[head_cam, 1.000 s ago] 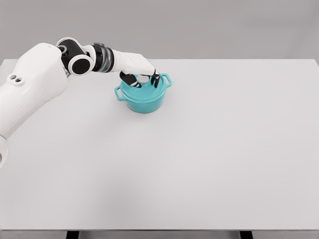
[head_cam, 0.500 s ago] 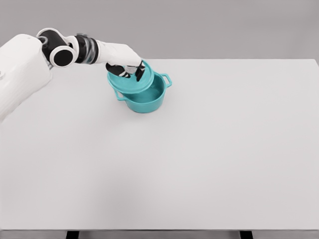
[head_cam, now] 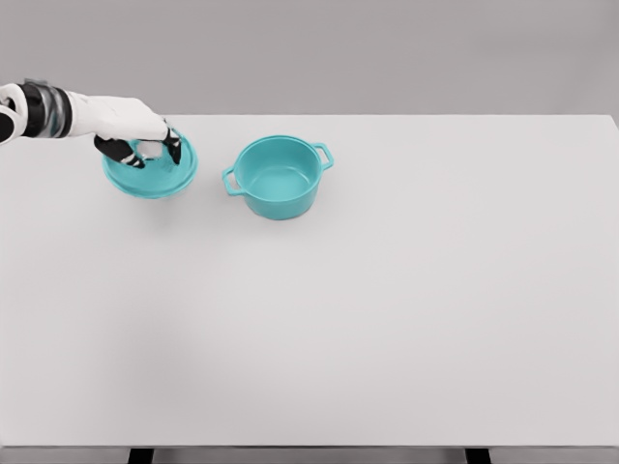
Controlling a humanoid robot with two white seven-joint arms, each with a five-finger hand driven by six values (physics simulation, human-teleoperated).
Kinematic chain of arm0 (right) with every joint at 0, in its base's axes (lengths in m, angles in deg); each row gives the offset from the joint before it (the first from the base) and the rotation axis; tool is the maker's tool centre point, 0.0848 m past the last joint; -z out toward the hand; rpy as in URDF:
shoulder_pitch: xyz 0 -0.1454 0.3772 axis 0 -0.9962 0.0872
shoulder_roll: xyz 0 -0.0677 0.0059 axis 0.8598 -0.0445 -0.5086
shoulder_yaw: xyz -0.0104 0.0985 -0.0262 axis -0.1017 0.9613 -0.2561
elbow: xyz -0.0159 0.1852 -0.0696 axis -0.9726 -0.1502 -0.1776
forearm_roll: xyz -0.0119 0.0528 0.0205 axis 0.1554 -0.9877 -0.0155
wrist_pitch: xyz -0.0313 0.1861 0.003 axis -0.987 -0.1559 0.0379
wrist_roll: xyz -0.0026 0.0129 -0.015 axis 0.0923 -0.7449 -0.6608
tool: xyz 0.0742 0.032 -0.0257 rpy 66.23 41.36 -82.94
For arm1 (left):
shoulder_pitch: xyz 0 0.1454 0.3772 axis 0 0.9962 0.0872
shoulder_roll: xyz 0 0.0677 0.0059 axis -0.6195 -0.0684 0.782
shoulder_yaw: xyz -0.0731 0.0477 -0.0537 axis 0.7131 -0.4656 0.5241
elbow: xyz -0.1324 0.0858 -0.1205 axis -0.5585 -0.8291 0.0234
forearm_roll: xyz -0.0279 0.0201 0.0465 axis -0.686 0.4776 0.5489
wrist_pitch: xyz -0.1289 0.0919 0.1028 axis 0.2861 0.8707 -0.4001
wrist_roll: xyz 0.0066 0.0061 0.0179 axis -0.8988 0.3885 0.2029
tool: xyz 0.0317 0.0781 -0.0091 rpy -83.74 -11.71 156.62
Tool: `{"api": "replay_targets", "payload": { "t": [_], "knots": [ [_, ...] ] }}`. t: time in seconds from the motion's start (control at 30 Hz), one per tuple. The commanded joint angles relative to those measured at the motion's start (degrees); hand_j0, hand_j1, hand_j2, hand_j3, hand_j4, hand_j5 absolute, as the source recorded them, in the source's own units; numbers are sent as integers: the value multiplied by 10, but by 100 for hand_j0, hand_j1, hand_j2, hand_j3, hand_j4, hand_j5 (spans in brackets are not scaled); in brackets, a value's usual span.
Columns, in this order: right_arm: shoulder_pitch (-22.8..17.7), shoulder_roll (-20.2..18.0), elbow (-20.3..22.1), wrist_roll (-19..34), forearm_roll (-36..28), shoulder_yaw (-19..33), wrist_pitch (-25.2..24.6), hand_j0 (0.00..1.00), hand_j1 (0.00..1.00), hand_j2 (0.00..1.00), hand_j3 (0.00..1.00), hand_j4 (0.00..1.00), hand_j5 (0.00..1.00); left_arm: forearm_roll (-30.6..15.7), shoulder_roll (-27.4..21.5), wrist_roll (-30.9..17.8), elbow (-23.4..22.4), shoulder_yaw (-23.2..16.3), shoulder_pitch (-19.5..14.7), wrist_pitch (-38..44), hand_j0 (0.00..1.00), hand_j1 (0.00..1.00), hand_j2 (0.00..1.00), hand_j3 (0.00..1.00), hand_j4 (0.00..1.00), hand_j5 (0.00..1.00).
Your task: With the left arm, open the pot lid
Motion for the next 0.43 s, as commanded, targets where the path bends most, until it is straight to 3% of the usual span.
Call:
{"api": "replay_targets", "payload": {
  "t": [0.0, 0.17, 0.33, 0.4],
  "knots": [
    [0, 0, 0, 0, 0, 0, -1, 100, 100, 100, 100, 100, 100, -3, -1, 0, 0, 3, 0, -1, 100, 100, 100, 100, 100, 100],
    [0, 0, 0, 0, 0, 0, 0, 100, 100, 100, 100, 100, 100, -10, -9, 0, -9, 1, 1, 0, 100, 100, 100, 100, 100, 100],
    [0, 0, 0, 0, 0, 0, 0, 100, 100, 100, 100, 100, 100, -51, -103, 0, -35, 32, 30, -1, 100, 100, 100, 100, 100, 100],
    [0, 0, 0, 0, 0, 0, 0, 100, 100, 100, 100, 100, 100, -53, -116, 0, -41, 34, 36, 0, 100, 100, 100, 100, 100, 100]
  ]
}}
